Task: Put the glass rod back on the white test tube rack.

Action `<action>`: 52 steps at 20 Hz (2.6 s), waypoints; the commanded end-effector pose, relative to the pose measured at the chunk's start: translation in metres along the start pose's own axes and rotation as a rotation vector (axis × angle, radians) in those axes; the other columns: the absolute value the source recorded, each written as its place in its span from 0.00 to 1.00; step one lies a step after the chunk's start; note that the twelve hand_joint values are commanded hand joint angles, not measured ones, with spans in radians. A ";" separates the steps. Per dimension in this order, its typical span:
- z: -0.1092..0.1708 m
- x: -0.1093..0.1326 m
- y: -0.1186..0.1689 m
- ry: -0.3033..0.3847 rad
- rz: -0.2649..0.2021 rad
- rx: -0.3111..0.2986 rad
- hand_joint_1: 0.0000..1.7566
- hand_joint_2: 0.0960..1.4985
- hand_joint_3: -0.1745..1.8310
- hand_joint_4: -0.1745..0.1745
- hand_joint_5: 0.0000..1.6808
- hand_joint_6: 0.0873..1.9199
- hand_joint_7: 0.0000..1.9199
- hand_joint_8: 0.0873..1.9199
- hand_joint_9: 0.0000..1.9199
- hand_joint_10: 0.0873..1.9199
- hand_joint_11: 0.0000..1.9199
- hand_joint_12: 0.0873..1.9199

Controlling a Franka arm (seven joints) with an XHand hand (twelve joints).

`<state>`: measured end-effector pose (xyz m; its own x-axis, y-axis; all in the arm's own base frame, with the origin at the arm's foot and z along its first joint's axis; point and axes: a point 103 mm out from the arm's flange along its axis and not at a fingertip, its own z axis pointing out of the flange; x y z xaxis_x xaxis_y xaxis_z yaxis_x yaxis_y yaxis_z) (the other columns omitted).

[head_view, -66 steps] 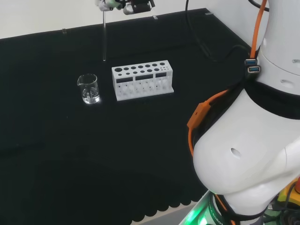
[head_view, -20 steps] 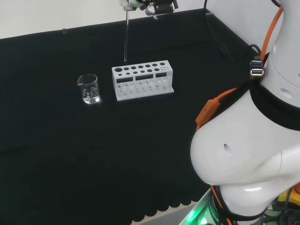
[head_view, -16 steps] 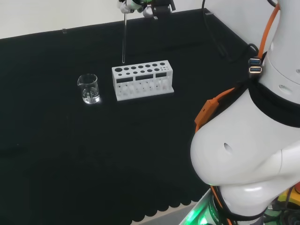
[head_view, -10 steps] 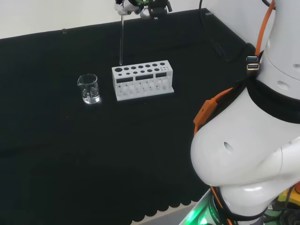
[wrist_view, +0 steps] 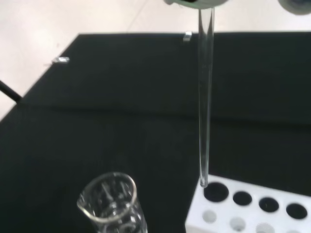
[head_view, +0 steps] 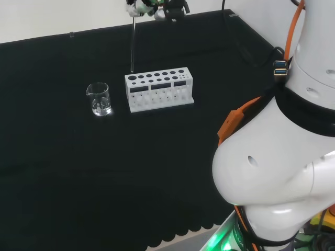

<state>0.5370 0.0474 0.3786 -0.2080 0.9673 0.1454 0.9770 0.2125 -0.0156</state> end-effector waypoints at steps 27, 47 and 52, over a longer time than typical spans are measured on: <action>0.025 0.006 0.013 -0.019 0.001 0.045 0.75 0.70 0.00 0.00 0.83 0.00 0.68 0.36 0.87 0.21 0.81 0.28; 0.032 0.003 0.001 -0.019 -0.002 0.050 0.75 0.70 0.00 0.00 0.83 0.00 0.68 0.36 0.87 0.21 0.81 0.28; 0.036 0.000 0.007 -0.016 0.005 0.062 0.75 0.70 0.00 0.00 0.83 0.00 0.68 0.36 0.87 0.20 0.81 0.28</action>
<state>0.5371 0.0538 0.3455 -0.2064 0.9702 0.1272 0.9737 0.2165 -0.0714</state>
